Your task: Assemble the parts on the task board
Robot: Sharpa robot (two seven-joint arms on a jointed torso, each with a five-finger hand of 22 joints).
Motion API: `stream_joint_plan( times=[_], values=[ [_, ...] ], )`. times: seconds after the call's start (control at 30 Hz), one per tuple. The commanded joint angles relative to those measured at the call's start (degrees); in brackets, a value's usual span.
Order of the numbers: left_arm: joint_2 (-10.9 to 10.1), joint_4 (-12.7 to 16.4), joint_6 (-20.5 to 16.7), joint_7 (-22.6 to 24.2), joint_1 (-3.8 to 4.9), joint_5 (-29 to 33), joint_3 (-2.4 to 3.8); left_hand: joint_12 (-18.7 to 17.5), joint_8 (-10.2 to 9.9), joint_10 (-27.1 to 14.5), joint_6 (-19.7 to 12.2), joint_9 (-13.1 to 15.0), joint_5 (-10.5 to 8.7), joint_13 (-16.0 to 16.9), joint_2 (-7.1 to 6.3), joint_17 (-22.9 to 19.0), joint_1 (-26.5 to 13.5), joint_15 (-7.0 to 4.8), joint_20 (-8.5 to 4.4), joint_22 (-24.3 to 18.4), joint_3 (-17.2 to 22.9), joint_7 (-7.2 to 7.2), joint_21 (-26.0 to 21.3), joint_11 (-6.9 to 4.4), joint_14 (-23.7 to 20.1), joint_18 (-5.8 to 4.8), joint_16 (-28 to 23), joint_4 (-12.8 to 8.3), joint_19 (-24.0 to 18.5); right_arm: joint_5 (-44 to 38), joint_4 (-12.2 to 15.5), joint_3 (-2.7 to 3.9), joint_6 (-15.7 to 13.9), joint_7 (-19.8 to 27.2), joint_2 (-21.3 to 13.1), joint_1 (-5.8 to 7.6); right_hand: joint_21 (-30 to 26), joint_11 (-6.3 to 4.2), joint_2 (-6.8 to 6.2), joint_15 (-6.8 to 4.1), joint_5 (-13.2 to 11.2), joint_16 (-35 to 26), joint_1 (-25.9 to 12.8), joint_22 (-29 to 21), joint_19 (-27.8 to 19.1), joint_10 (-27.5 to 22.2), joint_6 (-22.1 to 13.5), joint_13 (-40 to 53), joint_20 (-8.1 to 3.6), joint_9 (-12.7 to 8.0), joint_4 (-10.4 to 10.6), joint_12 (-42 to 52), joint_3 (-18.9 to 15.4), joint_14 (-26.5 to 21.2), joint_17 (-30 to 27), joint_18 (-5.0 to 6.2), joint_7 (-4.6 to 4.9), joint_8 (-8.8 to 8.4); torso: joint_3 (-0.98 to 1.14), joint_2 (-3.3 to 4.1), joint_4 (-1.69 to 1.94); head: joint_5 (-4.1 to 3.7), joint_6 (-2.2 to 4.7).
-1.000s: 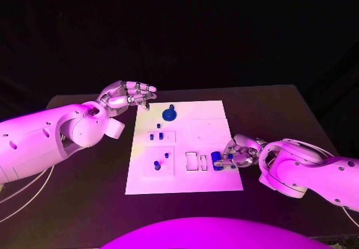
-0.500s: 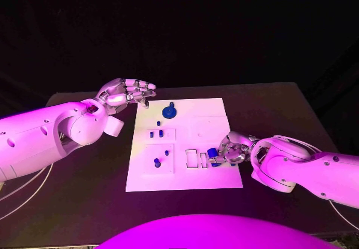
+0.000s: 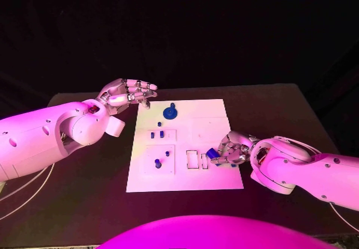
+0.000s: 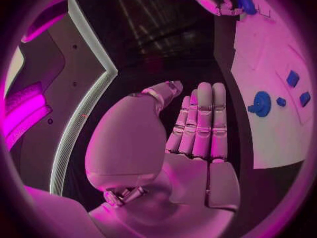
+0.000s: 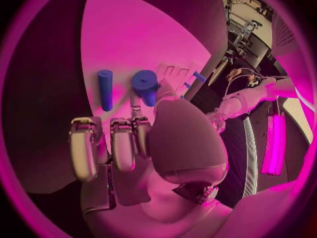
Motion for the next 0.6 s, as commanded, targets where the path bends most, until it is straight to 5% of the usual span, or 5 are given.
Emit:
stream_joint_plan(
  times=[0.03,0.37,0.6],
  values=[
    [0.15,0.05,0.56,0.46,0.02,0.54,0.03,0.17,0.09,-0.42,-0.24,-0.07,-0.16,0.06,0.15,-0.05,-0.37,0.23,0.24,-0.09,-0.32,0.04,-0.13,-0.15,-0.15,0.35,-0.25,0.13,-0.06,1.69,0.65,-0.6,-1.23,-2.28,-0.65,-0.21,0.2,-0.46,1.47,-0.59,0.1,0.36,1.55,14.34,5.21,1.68,0.87,9.14,-0.3,0.52,-4.17,0.09,5.45,5.01,10.28,-0.68,-0.15,0.4,0.04,-0.01,-0.11,0.08,0.26],
    [0.44,-0.2,0.52,0.43,0.01,0.55,0.02,0.2,0.1,-0.44,-0.24,-0.08,-0.14,0.07,0.17,-0.05,-0.32,0.22,0.24,-0.12,-0.31,0.03,-0.17,-0.17,-0.15,0.36,-0.26,0.11,-0.04,7.64,4.51,-0.49,-4.74,-1.18,-1.93,2.92,0.0,-0.78,0.95,-0.85,0.04,0.26,-0.06,14.28,5.15,1.76,2.07,9.14,-0.48,0.34,-2.27,-0.05,7.28,4.96,10.0,-0.64,-0.55,0.61,-0.07,0.04,0.02,-0.28,0.56],
    [0.49,-0.22,0.55,0.42,0.02,0.57,0.02,0.2,0.1,-0.44,-0.24,-0.08,-0.14,0.07,0.17,-0.05,-0.32,0.22,0.24,-0.12,-0.31,0.03,-0.17,-0.17,-0.15,0.36,-0.26,0.11,-0.04,10.34,4.9,-0.48,-4.85,-0.81,-0.61,3.61,-0.05,-0.82,0.93,-0.89,0.04,0.27,-0.25,14.27,5.14,1.61,2.21,8.94,-0.51,0.34,-2.23,-0.29,7.51,4.96,10.05,-0.63,-0.61,0.66,-0.06,0.1,0.09,-0.14,0.49]
  ],
)
